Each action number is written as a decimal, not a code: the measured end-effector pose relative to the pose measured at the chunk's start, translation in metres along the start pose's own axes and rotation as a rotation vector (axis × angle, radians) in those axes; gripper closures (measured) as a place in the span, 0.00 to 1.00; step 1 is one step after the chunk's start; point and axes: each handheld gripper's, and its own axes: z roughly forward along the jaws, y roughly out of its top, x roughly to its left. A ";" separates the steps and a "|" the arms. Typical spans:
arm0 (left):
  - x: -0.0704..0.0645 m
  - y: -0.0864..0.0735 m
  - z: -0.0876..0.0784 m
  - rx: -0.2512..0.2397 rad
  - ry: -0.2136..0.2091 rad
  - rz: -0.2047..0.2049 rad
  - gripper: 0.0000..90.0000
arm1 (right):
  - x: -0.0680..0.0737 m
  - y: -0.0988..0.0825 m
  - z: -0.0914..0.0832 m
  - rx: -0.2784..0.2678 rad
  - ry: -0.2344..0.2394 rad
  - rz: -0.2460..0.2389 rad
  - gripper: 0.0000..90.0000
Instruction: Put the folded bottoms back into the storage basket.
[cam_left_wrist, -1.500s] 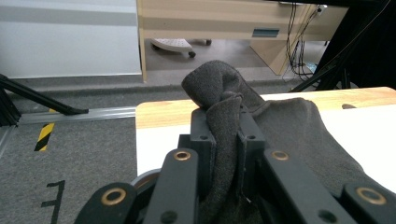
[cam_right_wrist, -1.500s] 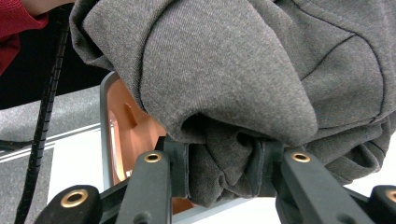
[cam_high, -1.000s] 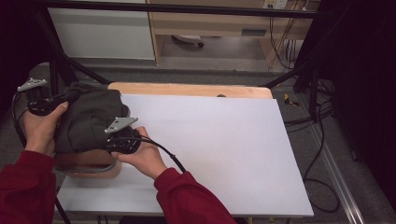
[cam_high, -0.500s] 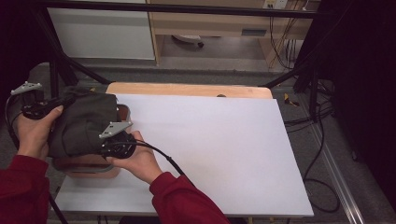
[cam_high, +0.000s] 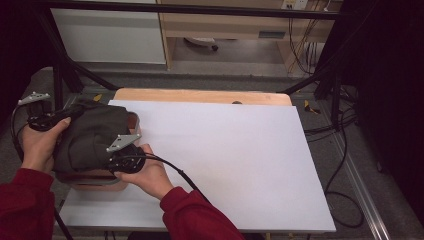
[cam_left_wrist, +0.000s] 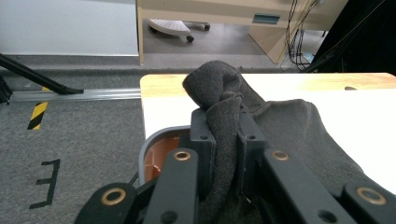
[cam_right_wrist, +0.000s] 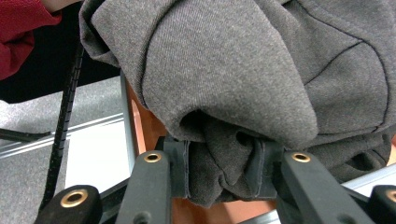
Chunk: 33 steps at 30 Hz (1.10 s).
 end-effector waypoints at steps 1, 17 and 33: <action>0.000 0.000 0.001 0.000 0.000 0.000 0.89 | 0.000 0.000 0.000 0.000 0.000 -0.003 0.73; 0.001 -0.004 0.009 0.021 0.003 0.014 0.89 | -0.002 -0.004 0.004 0.012 -0.003 0.011 0.73; 0.005 -0.011 0.014 0.053 -0.005 0.000 0.89 | -0.001 -0.008 0.007 0.021 0.010 0.009 0.73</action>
